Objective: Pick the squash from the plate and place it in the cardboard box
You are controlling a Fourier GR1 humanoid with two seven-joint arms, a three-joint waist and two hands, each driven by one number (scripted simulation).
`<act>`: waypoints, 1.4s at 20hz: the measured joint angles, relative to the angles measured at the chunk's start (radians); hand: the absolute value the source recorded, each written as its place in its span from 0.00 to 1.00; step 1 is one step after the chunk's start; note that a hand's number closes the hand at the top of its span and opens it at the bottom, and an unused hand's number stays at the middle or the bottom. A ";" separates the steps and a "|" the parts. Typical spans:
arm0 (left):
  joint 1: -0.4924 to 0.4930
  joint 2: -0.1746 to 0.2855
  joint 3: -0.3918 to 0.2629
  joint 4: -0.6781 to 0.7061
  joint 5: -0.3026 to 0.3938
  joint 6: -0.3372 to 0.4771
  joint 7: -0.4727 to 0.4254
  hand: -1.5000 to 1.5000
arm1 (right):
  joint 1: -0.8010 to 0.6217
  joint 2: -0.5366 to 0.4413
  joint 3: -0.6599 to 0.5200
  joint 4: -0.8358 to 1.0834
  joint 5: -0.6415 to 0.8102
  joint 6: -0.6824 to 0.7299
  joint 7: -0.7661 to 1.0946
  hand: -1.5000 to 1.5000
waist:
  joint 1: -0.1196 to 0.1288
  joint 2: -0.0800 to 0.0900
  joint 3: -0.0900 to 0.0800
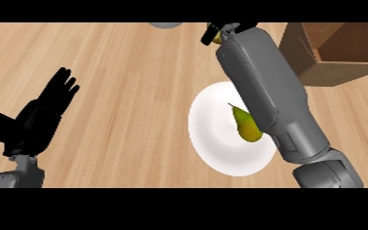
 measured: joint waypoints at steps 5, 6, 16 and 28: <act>-0.006 -0.004 0.003 0.004 -0.005 0.010 0.006 0.50 | -0.163 -0.042 -0.017 0.096 0.087 -0.052 0.044 1.00 | -0.011 -0.006 -0.001; -0.004 -0.004 0.007 0.013 -0.009 0.010 -0.001 0.50 | -0.181 -0.050 -0.023 0.113 0.101 -0.062 0.049 1.00 | -0.015 -0.007 -0.001; 0.018 -0.009 0.023 0.012 -0.009 0.007 -0.009 0.50 | -0.290 -0.168 -0.097 0.267 0.194 -0.134 0.067 1.00 | -0.035 -0.012 0.000; 0.014 -0.002 0.048 0.007 -0.001 -0.006 0.013 0.50 | -0.233 -0.266 -0.154 0.393 0.199 -0.253 -0.035 1.00 | -0.044 -0.013 0.001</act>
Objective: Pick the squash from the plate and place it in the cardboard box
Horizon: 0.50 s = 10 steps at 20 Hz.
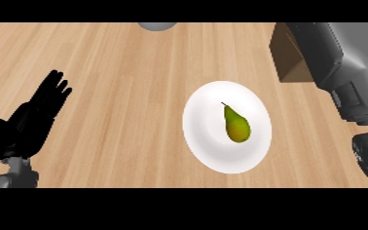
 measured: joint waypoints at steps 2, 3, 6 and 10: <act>0.017 -0.002 0.000 -0.007 -0.002 -0.009 -0.010 0.50 | 0.029 -0.009 -0.009 0.011 -0.006 -0.036 -0.029 1.00 | -0.001 -0.001 0.000; 0.014 0.001 0.003 -0.007 -0.001 -0.011 -0.008 0.50 | 0.047 -0.016 -0.016 0.020 -0.011 -0.058 -0.043 1.00 | 0.000 0.000 0.000; 0.010 -0.006 -0.001 -0.014 -0.008 -0.005 0.000 0.50 | 0.085 -0.023 -0.036 0.044 -0.027 -0.112 -0.076 1.00 | -0.001 0.000 0.000; -0.008 0.001 0.011 -0.004 -0.001 -0.010 0.011 0.50 | 0.130 -0.032 -0.093 0.076 -0.089 -0.143 -0.130 1.00 | -0.002 0.001 0.000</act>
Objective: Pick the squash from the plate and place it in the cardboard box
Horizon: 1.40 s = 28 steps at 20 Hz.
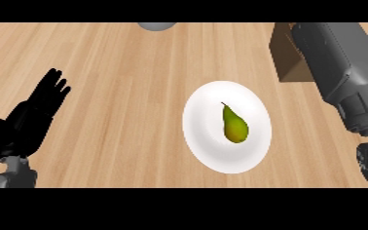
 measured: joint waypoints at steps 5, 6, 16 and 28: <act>0.002 -0.009 -0.007 -0.017 -0.008 0.009 0.012 0.50 | 0.049 -0.005 -0.073 0.025 -0.073 -0.022 0.023 0.00 | 0.000 -0.007 -0.003; 0.010 -0.017 -0.013 -0.025 -0.012 0.010 0.007 0.50 | 0.059 0.002 -0.081 0.034 -0.082 -0.027 0.016 0.00 | 0.003 -0.005 -0.003; 0.027 -0.020 -0.003 -0.032 -0.023 0.010 0.008 0.50 | 0.152 0.043 -0.137 -0.084 -0.169 -0.299 -0.142 0.00 | -0.011 -0.009 0.000; 0.033 -0.036 0.011 -0.008 -0.039 0.021 -0.008 0.50 | 0.349 0.066 -0.211 -0.477 -0.352 -0.473 -0.224 0.00 | -0.049 -0.020 0.000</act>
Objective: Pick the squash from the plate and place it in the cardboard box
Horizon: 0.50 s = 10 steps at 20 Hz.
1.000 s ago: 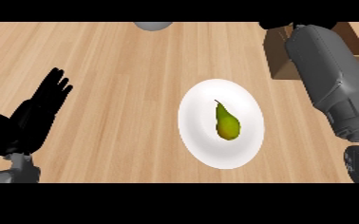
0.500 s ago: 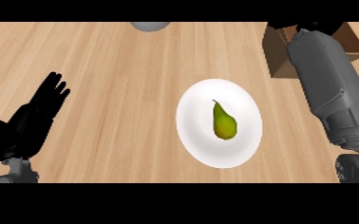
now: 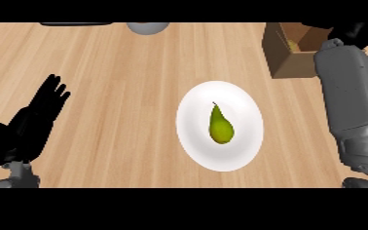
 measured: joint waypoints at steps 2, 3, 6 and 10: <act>0.023 0.002 0.009 -0.012 0.005 -0.007 -0.005 0.50 | 0.075 0.008 0.006 -0.115 -0.028 0.027 0.010 0.00 | -0.004 -0.003 0.000; 0.020 0.005 0.009 -0.021 0.005 -0.005 0.008 0.50 | 0.110 0.012 0.014 -0.176 -0.039 0.045 0.018 0.00 | -0.004 -0.002 0.000; 0.035 0.010 0.021 -0.028 0.013 -0.018 0.005 0.50 | 0.228 0.020 0.039 -0.367 -0.076 0.117 0.038 0.00 | -0.005 -0.002 0.000; -0.009 0.021 0.036 -0.007 0.015 -0.016 0.026 0.50 | 0.369 0.006 0.058 -0.594 -0.121 0.214 0.073 0.00 | -0.003 0.001 0.000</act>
